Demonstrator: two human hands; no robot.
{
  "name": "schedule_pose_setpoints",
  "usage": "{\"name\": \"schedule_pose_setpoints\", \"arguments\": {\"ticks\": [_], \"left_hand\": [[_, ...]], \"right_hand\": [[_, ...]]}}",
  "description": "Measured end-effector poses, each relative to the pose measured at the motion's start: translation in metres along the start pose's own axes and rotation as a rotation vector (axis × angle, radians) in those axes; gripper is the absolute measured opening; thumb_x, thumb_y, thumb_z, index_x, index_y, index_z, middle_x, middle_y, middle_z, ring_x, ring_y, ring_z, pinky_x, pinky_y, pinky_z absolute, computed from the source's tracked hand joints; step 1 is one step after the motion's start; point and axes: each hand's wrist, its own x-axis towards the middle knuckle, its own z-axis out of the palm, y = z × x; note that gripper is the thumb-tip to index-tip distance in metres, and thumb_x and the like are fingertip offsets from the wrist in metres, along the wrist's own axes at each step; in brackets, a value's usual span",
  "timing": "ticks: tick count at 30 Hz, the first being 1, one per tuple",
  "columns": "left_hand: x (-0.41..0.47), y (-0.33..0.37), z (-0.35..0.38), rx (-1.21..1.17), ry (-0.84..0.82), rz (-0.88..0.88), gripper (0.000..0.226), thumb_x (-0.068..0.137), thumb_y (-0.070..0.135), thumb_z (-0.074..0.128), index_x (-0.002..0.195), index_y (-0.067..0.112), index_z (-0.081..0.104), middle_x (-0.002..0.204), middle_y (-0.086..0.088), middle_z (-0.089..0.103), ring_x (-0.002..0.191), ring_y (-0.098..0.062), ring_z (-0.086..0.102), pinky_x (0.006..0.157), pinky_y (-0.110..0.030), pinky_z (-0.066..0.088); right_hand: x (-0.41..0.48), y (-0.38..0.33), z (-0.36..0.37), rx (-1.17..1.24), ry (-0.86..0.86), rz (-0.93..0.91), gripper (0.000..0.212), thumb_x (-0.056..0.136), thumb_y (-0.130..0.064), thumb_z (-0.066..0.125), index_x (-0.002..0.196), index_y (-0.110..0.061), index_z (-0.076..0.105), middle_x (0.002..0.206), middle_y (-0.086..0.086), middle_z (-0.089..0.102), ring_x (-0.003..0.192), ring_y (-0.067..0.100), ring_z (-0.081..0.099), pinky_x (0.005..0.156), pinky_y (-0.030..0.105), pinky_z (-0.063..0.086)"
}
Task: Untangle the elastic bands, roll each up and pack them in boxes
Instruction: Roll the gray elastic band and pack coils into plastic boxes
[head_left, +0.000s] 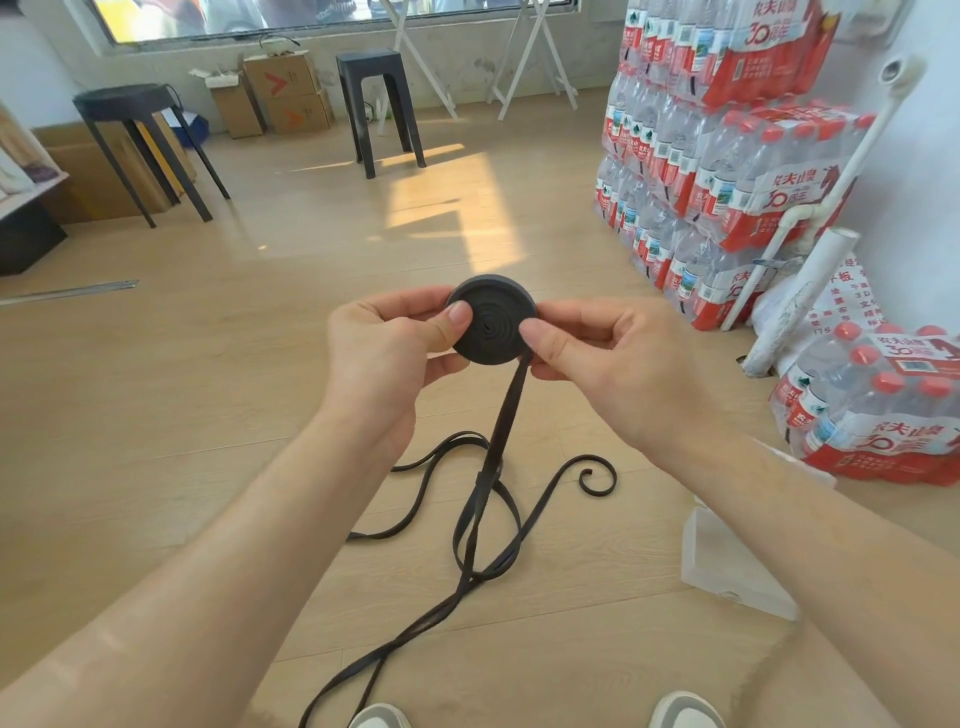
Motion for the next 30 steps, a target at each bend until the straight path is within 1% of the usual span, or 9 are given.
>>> {"name": "schedule_pose_setpoints", "arguments": {"ticks": [6, 12, 14, 17, 19, 21, 23, 25, 30], "left_hand": [[-0.003, -0.006, 0.005, -0.119, -0.067, -0.086, 0.017, 0.081, 0.001, 0.066, 0.098, 0.003, 0.068, 0.096, -0.014, 0.070, 0.083, -0.023, 0.070, 0.060, -0.025, 0.055], [-0.005, -0.006, 0.005, -0.073, -0.133, 0.038, 0.020, 0.079, 0.006, 0.071, 0.099, 0.007, 0.068, 0.091, -0.009, 0.073, 0.082, -0.021, 0.070, 0.063, -0.027, 0.054], [-0.008, -0.007, 0.008, 0.074, -0.096, 0.180, 0.030, 0.078, 0.012, 0.075, 0.105, 0.016, 0.063, 0.099, -0.003, 0.070, 0.086, -0.018, 0.069, 0.068, -0.028, 0.055], [-0.017, -0.011, 0.014, 0.459, -0.073, 0.472, 0.057, 0.067, 0.026, 0.084, 0.108, 0.032, 0.045, 0.111, 0.015, 0.055, 0.096, -0.003, 0.059, 0.076, -0.024, 0.053], [-0.024, -0.017, 0.021, 0.539, -0.127, 0.493, 0.075, 0.063, 0.027, 0.085, 0.118, 0.037, 0.035, 0.122, 0.018, 0.046, 0.103, 0.002, 0.054, 0.078, -0.025, 0.053], [-0.024, -0.021, 0.023, 0.515, -0.198, 0.379, 0.088, 0.068, 0.019, 0.083, 0.130, 0.040, 0.025, 0.128, 0.013, 0.049, 0.098, -0.003, 0.062, 0.077, -0.026, 0.056], [-0.019, -0.021, 0.019, 0.429, -0.319, 0.195, 0.084, 0.075, 0.010, 0.077, 0.132, 0.041, 0.023, 0.111, 0.004, 0.067, 0.081, -0.010, 0.070, 0.079, -0.032, 0.057], [-0.014, -0.018, 0.012, 0.405, -0.409, 0.169, 0.074, 0.081, 0.006, 0.071, 0.128, 0.043, 0.027, 0.083, -0.001, 0.073, 0.071, -0.016, 0.069, 0.082, -0.041, 0.055], [-0.012, -0.005, 0.003, 0.647, -0.401, 0.412, 0.070, 0.084, 0.014, 0.069, 0.139, 0.040, 0.034, 0.071, 0.003, 0.068, 0.070, -0.009, 0.062, 0.072, -0.016, 0.048]], "right_hand": [[0.004, -0.003, -0.004, 0.155, 0.047, 0.140, 0.012, 0.079, -0.003, 0.074, 0.089, -0.010, 0.073, 0.085, 0.012, 0.075, 0.079, 0.025, 0.073, 0.068, 0.030, 0.060], [0.006, -0.006, -0.008, 0.179, -0.009, 0.192, 0.021, 0.075, 0.000, 0.076, 0.095, -0.003, 0.072, 0.088, 0.015, 0.075, 0.079, 0.024, 0.073, 0.067, 0.029, 0.059], [0.008, -0.007, -0.009, 0.225, 0.010, 0.232, 0.022, 0.075, 0.001, 0.075, 0.096, 0.000, 0.070, 0.088, 0.017, 0.074, 0.075, 0.022, 0.073, 0.064, 0.027, 0.058], [0.011, -0.009, -0.009, 0.331, 0.041, 0.283, 0.029, 0.075, 0.001, 0.075, 0.102, 0.005, 0.065, 0.090, 0.021, 0.072, 0.070, 0.023, 0.071, 0.061, 0.027, 0.057], [0.011, -0.009, -0.010, 0.370, 0.053, 0.295, 0.034, 0.074, 0.001, 0.074, 0.105, 0.007, 0.063, 0.090, 0.022, 0.072, 0.069, 0.022, 0.069, 0.058, 0.025, 0.055], [0.011, -0.009, -0.011, 0.382, 0.052, 0.301, 0.032, 0.075, 0.001, 0.074, 0.105, 0.007, 0.064, 0.088, 0.020, 0.072, 0.070, 0.022, 0.070, 0.059, 0.025, 0.056], [0.011, -0.009, -0.013, 0.368, 0.046, 0.303, 0.028, 0.076, 0.001, 0.073, 0.102, 0.005, 0.065, 0.086, 0.018, 0.072, 0.072, 0.022, 0.070, 0.061, 0.025, 0.056], [0.012, -0.008, -0.017, 0.344, 0.042, 0.305, 0.024, 0.076, 0.001, 0.073, 0.099, 0.002, 0.066, 0.085, 0.017, 0.073, 0.072, 0.022, 0.070, 0.060, 0.025, 0.056], [0.013, -0.010, -0.024, 0.355, 0.034, 0.326, 0.024, 0.075, -0.001, 0.072, 0.098, 0.003, 0.067, 0.081, 0.015, 0.073, 0.068, 0.020, 0.070, 0.057, 0.022, 0.055]]}}
